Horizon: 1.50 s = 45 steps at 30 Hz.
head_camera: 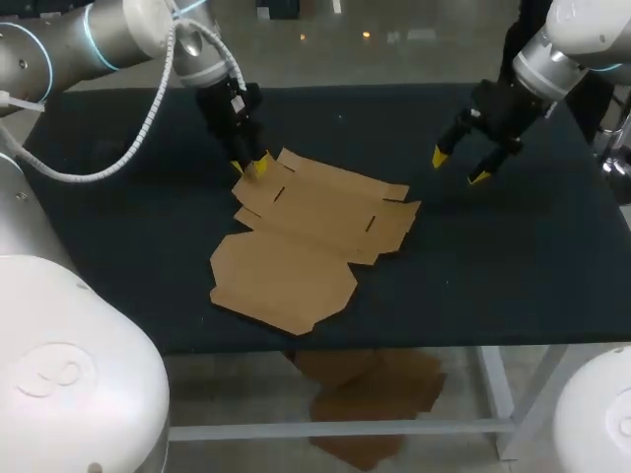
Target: Assemble the packaging by folding the flat box into shape, placing the metal phone stand inside, and closing the box properly
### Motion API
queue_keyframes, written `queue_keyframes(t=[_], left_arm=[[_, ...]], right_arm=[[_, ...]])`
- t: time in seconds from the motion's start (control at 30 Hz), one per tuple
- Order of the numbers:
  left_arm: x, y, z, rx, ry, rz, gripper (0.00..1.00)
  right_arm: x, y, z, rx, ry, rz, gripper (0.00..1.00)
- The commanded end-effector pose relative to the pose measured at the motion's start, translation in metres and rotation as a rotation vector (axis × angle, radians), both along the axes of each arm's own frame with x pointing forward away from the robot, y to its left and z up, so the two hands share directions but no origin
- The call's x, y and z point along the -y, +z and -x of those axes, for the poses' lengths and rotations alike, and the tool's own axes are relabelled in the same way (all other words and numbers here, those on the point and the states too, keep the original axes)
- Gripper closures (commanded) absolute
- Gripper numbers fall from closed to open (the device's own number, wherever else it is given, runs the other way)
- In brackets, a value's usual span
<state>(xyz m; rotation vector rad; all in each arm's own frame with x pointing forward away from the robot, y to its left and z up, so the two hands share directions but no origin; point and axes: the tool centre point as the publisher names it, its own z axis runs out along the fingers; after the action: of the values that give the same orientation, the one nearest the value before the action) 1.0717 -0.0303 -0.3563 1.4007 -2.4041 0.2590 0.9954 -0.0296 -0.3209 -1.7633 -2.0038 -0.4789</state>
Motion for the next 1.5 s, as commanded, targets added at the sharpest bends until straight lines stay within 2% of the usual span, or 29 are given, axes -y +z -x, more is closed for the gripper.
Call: queue_keyframes(t=[0.03,0.23,0.33,0.53,0.67,0.7,0.9,1.0,1.23,1.33,1.5], left_arm=[[-0.017,0.004,0.009,0.117,0.117,0.080,0.00],[-0.033,0.017,0.013,0.241,0.275,0.156,0.00],[-0.037,0.020,0.013,0.228,0.285,0.165,0.00],[-0.037,0.020,0.013,0.228,0.285,0.165,0.00],[-0.037,0.020,0.013,0.228,0.285,0.165,0.00],[-0.035,0.018,0.013,0.237,0.251,0.150,0.00],[-0.031,0.007,0.011,0.276,0.134,0.195,0.00],[-0.030,0.003,0.010,0.300,0.111,0.200,0.00],[-0.035,-0.001,0.011,0.335,0.129,0.229,0.00],[-0.035,-0.006,0.009,0.333,0.139,0.253,0.19],[-0.029,-0.014,0.014,0.328,0.135,0.282,0.22]], right_arm=[[-0.001,-0.002,-0.005,-0.014,0.008,-0.005,0.00],[-0.002,-0.003,-0.006,-0.018,0.016,-0.006,0.00],[-0.002,-0.004,-0.006,-0.021,0.015,-0.009,0.00],[0.005,-0.004,0.005,-0.023,-0.035,0.008,0.00],[0.008,0.000,0.008,0.019,-0.073,-0.008,0.00],[0.008,0.000,0.008,0.037,-0.085,0.000,0.00],[0.004,0.004,0.016,0.104,-0.098,0.005,0.00],[0.004,0.005,0.021,0.144,-0.102,0.009,0.00],[0.004,0.005,0.023,0.153,-0.092,0.008,0.00],[0.004,0.005,0.023,0.153,-0.092,0.008,0.00],[0.004,0.005,0.023,0.153,-0.092,0.008,0.00]])
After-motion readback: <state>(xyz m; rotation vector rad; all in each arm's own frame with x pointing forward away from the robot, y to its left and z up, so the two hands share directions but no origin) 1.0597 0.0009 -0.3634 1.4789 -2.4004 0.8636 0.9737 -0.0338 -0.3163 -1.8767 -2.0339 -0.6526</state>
